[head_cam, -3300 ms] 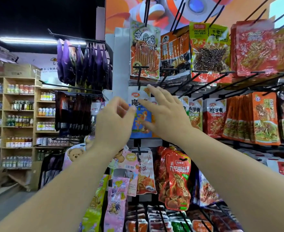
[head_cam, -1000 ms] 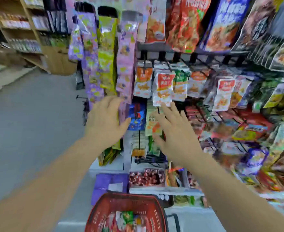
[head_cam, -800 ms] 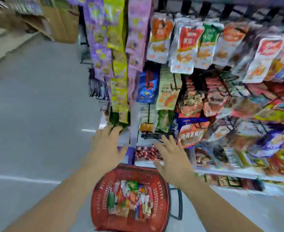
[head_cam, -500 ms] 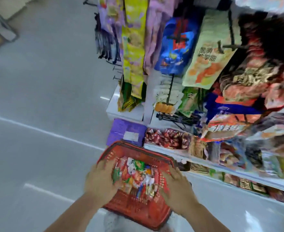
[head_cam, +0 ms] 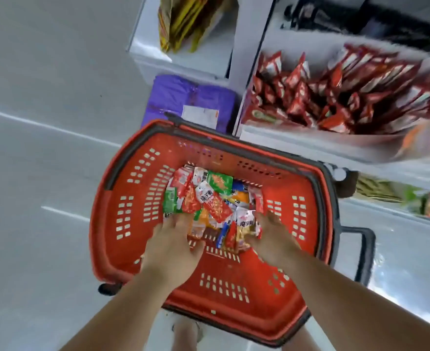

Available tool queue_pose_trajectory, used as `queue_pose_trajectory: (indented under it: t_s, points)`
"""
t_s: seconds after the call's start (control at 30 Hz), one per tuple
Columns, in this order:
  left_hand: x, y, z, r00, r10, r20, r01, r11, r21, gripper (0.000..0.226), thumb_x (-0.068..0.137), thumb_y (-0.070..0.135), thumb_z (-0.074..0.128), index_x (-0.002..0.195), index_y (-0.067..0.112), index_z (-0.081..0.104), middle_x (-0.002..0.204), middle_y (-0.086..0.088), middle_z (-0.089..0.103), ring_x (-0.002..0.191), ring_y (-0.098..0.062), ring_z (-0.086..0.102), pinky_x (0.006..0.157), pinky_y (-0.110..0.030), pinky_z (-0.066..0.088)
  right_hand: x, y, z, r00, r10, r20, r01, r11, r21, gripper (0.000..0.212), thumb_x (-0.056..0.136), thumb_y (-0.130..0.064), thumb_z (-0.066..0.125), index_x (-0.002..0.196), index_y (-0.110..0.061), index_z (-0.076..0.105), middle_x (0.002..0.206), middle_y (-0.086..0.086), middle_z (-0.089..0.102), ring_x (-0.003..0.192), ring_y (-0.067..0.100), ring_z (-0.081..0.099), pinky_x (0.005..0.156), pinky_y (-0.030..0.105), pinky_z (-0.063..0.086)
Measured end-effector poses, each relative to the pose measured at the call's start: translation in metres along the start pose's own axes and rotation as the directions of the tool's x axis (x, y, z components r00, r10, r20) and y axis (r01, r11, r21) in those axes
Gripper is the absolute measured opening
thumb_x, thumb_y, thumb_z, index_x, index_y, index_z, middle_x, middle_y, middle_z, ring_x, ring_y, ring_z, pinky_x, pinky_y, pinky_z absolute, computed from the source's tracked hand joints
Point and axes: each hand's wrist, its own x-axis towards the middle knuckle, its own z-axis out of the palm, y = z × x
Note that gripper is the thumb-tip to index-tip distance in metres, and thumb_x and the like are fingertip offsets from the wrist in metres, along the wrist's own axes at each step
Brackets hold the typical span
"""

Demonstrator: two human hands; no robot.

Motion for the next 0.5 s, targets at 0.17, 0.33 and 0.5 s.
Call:
queue_pose_trajectory:
  t_s: [0.17,0.33,0.5]
  points:
    - [0.088,-0.016,0.044,0.991,0.080,0.106,-0.099,0.977,0.190,0.075,0.099,0.051,0.060,0.160,0.030,0.023,0.165,-0.008,0.030,0.151,-0.035,0.032,0.119,-0.052,0.040,0.085,0.017,0.046,0.997,0.066,-0.043,-0.060,0.991,0.116,0.067,0.099,-0.038,0.066,0.155,-0.022,0.035,0.160,0.007,0.033,0.146,0.029,0.039,0.119,0.036,0.034]
    - [0.169,-0.026,0.061,0.962,0.168,0.214,-0.256,0.827,0.500,0.091,0.095,0.057,0.063,0.163,0.037,0.004,0.174,-0.010,-0.003,0.157,-0.044,0.012,0.122,-0.062,0.029,0.150,0.033,0.078,0.967,0.242,-0.079,-0.224,0.957,0.185,0.099,0.092,-0.045,0.073,0.162,-0.005,0.014,0.165,0.018,0.028,0.149,0.036,0.036,0.113,0.037,0.038]
    - [0.217,-0.036,0.093,0.950,0.151,0.273,-0.287,0.763,0.579,0.102,0.093,0.068,0.058,0.159,0.049,-0.018,0.164,-0.005,-0.040,0.158,-0.047,-0.003,0.123,-0.068,0.011,0.178,0.046,0.106,0.948,0.305,-0.087,-0.276,0.929,0.247,0.105,0.092,-0.039,0.073,0.162,-0.001,0.005,0.167,0.019,0.017,0.154,0.035,0.024,0.122,0.038,0.032]
